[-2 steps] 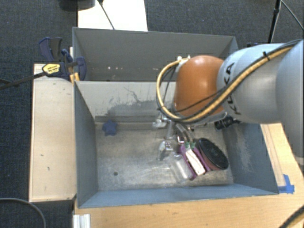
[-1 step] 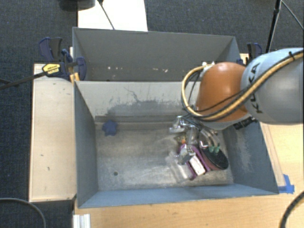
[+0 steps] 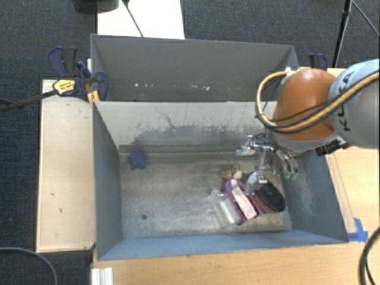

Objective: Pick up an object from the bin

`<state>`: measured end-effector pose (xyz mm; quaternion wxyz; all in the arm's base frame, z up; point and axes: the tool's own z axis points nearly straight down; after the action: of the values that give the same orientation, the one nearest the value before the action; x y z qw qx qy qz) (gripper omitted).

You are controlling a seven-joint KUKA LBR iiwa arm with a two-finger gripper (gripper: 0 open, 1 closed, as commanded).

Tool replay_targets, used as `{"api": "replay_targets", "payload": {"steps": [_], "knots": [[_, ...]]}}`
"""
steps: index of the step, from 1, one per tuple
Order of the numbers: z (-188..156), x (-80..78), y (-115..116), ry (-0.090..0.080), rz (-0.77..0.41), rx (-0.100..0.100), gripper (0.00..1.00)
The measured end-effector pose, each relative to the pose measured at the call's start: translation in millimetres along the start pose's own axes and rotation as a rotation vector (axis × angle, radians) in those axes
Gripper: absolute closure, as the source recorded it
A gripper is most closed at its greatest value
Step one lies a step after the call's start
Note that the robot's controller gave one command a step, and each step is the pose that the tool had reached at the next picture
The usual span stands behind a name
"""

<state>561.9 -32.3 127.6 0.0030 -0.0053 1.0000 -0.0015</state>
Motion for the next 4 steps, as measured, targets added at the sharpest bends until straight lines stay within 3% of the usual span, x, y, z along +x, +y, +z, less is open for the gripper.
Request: {"api": "replay_targets", "payload": {"steps": [1, 2, 3, 4], "knots": [[31.3, -29.9, 32.9, -0.001, 0.298, -0.005, 0.00], [33.0, -28.0, 31.9, 0.004, 0.299, -0.003, 1.00], [-17.0, -20.7, 52.5, -0.002, 0.318, -0.005, 1.00], [-20.0, -24.1, 54.1, -0.001, 0.312, -0.003, 1.00]]}}
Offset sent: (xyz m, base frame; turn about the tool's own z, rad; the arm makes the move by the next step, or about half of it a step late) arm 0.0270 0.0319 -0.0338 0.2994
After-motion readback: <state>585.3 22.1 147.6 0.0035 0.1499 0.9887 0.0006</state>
